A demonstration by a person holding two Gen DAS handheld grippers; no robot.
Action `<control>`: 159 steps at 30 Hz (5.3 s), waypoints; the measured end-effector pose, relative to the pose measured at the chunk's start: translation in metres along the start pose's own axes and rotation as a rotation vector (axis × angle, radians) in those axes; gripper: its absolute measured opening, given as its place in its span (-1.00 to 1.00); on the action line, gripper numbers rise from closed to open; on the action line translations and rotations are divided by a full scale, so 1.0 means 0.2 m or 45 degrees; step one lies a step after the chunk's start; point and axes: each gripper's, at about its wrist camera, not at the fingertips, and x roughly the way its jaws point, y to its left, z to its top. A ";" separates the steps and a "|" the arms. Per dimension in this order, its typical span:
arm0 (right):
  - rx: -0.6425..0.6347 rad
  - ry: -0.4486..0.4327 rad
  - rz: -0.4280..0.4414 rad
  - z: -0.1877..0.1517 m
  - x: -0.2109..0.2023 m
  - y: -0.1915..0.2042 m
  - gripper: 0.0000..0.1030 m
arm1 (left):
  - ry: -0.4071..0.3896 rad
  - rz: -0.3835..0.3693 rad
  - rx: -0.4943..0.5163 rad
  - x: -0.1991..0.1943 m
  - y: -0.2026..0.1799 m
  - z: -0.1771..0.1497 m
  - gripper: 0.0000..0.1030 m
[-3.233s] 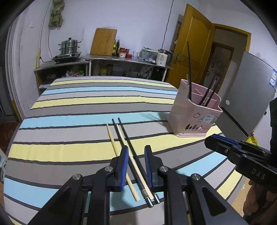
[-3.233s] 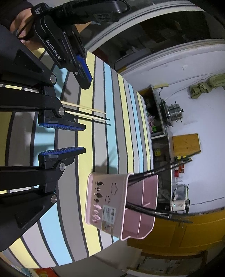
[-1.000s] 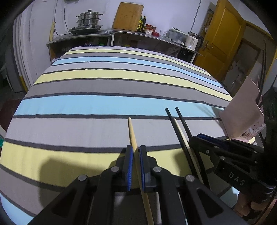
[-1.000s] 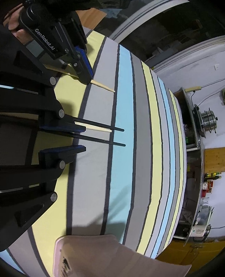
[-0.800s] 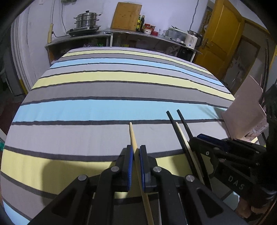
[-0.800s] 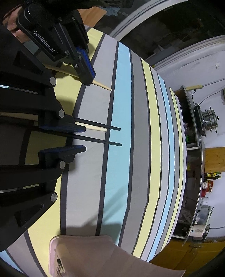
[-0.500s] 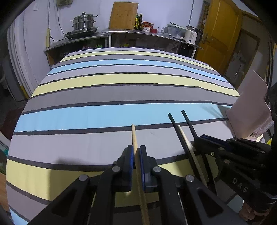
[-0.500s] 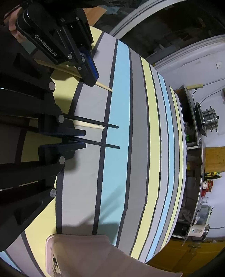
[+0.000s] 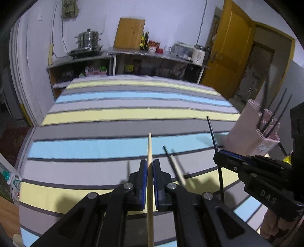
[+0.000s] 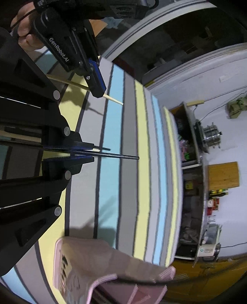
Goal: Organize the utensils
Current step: 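Lift both held chopsticks and lower them into the pink holder, then open both tools to release the chopsticks into the holder, then move both open tools back to the last chopsticks on the cloth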
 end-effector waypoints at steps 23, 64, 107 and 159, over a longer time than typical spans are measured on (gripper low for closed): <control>0.021 -0.192 -0.025 0.02 -0.45 -0.03 -0.88 | -0.113 -0.147 -0.021 -0.33 -0.13 0.09 -0.88; 0.133 -0.527 -0.207 0.20 -1.17 -0.44 -0.89 | -0.250 -0.488 0.104 -0.42 -0.85 0.67 -0.92; 0.251 -0.381 -0.284 0.05 -0.86 -0.65 -0.62 | -0.166 -0.393 0.164 -0.04 -0.89 0.40 -0.79; 0.073 -0.122 -0.088 -0.32 -0.42 -0.16 -0.60 | 0.062 -0.084 -0.074 0.17 -0.17 -0.25 -0.68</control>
